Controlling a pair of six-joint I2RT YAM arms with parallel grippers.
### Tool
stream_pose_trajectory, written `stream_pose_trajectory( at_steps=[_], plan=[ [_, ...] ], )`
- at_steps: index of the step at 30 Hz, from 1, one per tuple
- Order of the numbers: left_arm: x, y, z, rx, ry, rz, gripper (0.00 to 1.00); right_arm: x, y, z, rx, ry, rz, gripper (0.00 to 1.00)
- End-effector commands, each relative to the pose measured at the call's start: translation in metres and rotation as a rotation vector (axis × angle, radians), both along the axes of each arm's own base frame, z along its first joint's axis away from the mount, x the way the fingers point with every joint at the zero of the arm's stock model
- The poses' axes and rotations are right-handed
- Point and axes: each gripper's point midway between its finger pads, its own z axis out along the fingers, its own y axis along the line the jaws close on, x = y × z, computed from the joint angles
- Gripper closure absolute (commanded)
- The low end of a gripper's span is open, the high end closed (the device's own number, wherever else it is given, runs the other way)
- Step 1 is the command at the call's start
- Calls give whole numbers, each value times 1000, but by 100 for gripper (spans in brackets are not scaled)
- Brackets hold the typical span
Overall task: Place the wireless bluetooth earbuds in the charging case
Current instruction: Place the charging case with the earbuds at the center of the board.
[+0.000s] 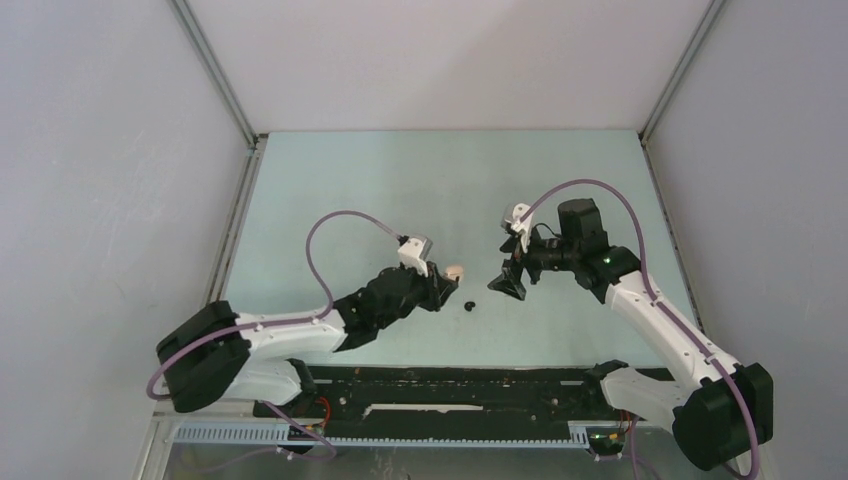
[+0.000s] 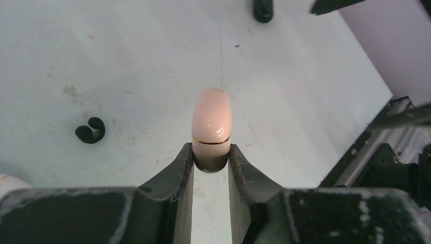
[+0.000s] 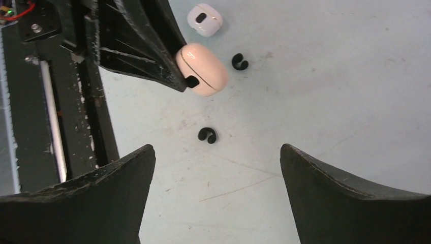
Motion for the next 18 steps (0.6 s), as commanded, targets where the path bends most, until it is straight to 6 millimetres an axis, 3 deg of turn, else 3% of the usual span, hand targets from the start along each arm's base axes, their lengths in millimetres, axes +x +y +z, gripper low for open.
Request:
stream_pose_trajectory(
  at_steps=[1,6,10,15,18],
  plan=[
    [17,-14,-10,12,141,12,100,23,-7,15,4,-78,-100,5],
    [38,-40,-12,29,202,-15,100,35,-18,18,14,-70,-177,5],
    [49,-55,-27,20,287,-50,100,35,-20,19,21,-68,-174,5],
    [59,-64,-44,-48,401,-54,99,37,-22,17,8,-75,-177,5],
    [63,-64,-53,-99,464,-49,92,40,-24,14,-1,-74,-191,5]
  ],
)
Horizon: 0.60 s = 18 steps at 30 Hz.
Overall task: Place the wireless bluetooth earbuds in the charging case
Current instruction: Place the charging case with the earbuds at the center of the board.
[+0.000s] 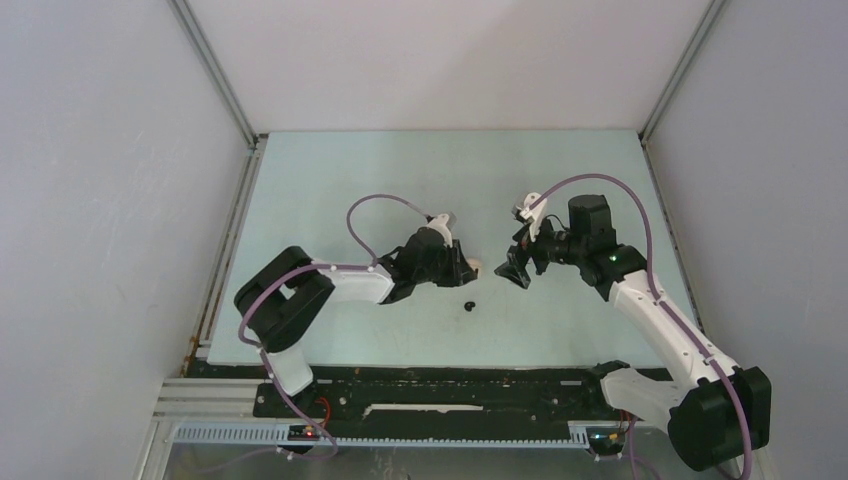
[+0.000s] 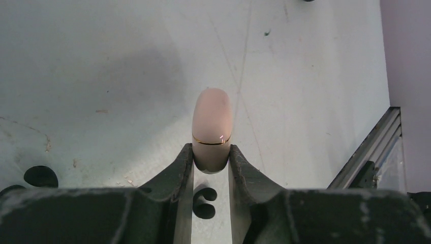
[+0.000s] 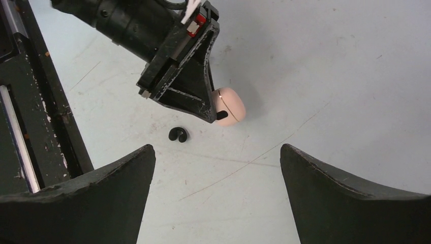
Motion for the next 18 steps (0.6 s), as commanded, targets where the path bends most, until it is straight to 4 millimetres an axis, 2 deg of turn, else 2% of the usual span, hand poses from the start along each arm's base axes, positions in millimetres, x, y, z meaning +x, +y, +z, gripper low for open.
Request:
stream_pose_trajectory(
  at_steps=[1,7,12,18],
  plan=[
    [4,-14,8,-134,87,-11,91,10,-2,11,2,-59,-24,5],
    [8,-2,-11,-72,133,31,84,14,-4,4,-21,-53,-32,5],
    [5,15,-27,5,161,79,70,18,-8,-3,-53,-55,-47,5],
    [4,39,-40,106,148,141,59,26,-15,-13,-104,-59,-76,5]
  ],
)
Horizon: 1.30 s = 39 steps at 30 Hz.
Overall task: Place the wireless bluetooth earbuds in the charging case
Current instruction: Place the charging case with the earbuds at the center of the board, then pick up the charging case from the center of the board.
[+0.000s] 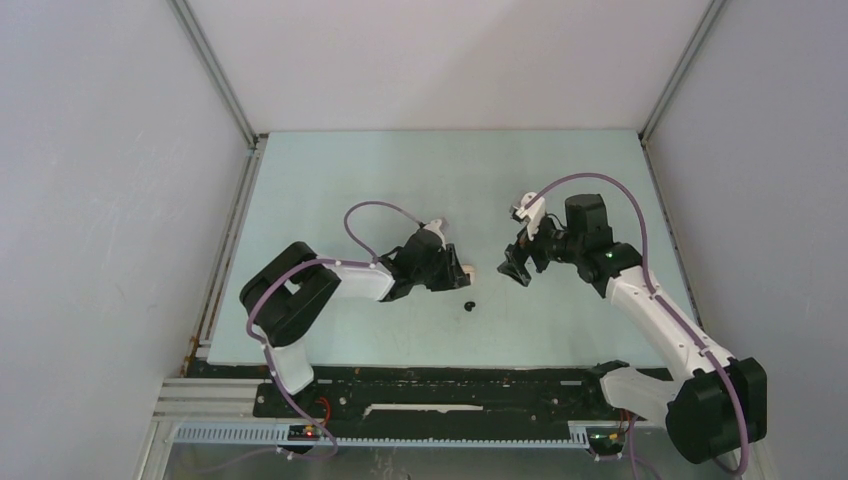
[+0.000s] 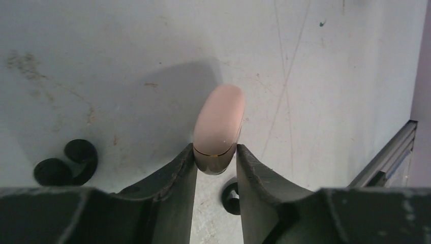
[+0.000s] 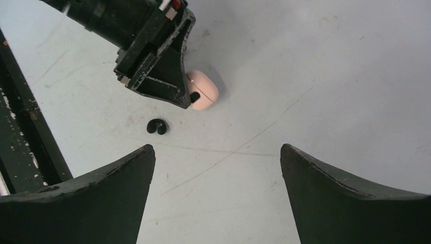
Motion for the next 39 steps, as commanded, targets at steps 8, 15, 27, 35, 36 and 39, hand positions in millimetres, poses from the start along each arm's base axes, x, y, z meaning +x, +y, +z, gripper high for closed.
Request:
stream_pose_trajectory(
  at_steps=[8,15,27,35,36,39],
  plan=[
    [-2,37,15,160,-139,61,50,57,-50,-25,-155,-22,-292,4],
    [-30,28,64,275,-330,-57,47,89,-108,-48,-241,90,-581,9],
    [-137,-31,84,42,-504,-291,37,127,-172,-82,-304,175,-947,0],
    [-145,-27,92,-96,-597,-206,0,149,-190,-111,-271,300,-1064,19],
    [-145,-28,91,-95,-593,-209,0,149,-188,-113,-277,311,-1046,19],
    [-147,-33,82,-75,-555,-210,0,146,-183,-130,-312,382,-998,19]
  ],
)
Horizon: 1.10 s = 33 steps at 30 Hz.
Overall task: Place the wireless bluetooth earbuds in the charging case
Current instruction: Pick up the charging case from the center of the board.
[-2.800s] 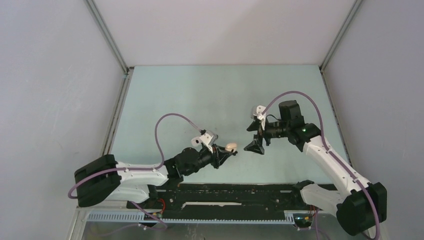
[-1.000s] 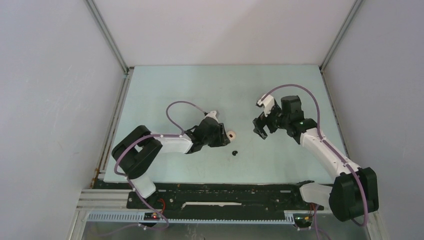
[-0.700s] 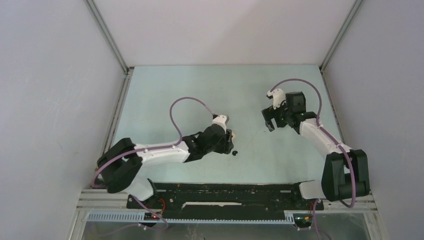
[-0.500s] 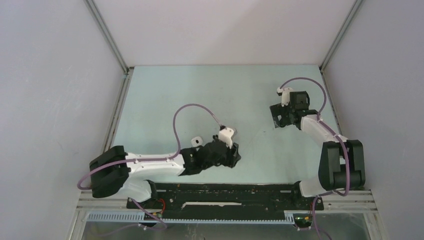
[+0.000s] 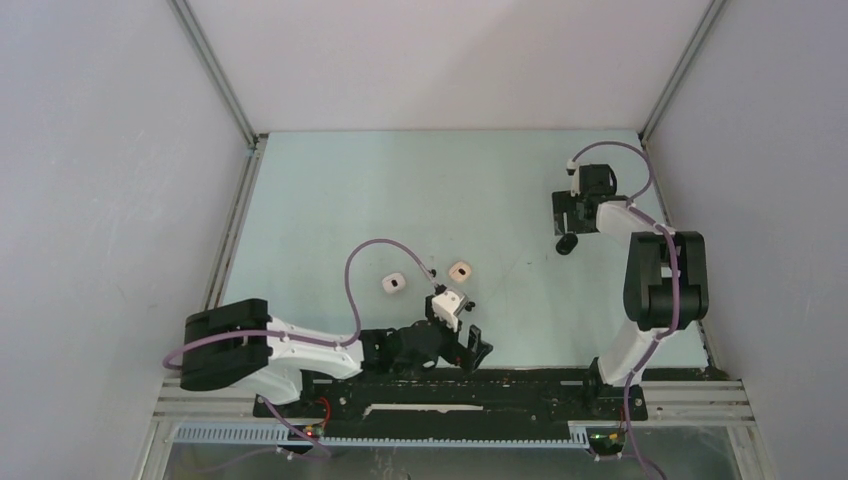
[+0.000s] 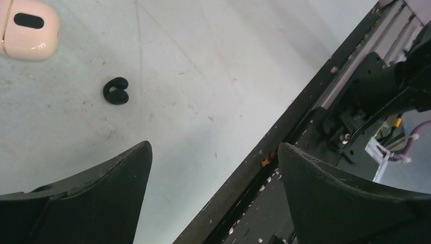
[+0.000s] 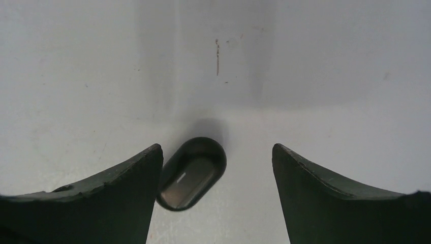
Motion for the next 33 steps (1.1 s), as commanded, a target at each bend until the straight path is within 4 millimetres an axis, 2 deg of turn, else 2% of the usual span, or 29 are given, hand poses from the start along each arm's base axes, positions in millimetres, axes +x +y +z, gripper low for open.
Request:
stream_pose_trajectory(
  at_steps=[1,6,7,9,13,17,23,29,33],
  plan=[
    [9,-19,24,-111,2,52,0,4,8,-10,34,66,24,19],
    [17,-21,15,-147,91,103,0,-5,9,-21,40,131,49,19],
    [18,-22,12,-141,107,105,0,-7,9,-22,46,142,50,22],
    [20,-23,9,-139,123,100,1,-12,-1,-22,80,164,21,29],
    [17,-28,16,-182,122,49,6,-23,-13,-21,153,193,-7,36],
    [14,-27,19,-198,119,27,8,-31,-9,-24,229,224,47,40],
    [14,-20,21,-218,116,34,9,-32,-11,-23,206,223,76,40],
    [12,-15,27,-248,103,21,10,-34,-7,-31,185,256,124,40],
    [17,-10,26,-213,94,48,12,-33,-7,-34,151,277,135,52]
  ],
)
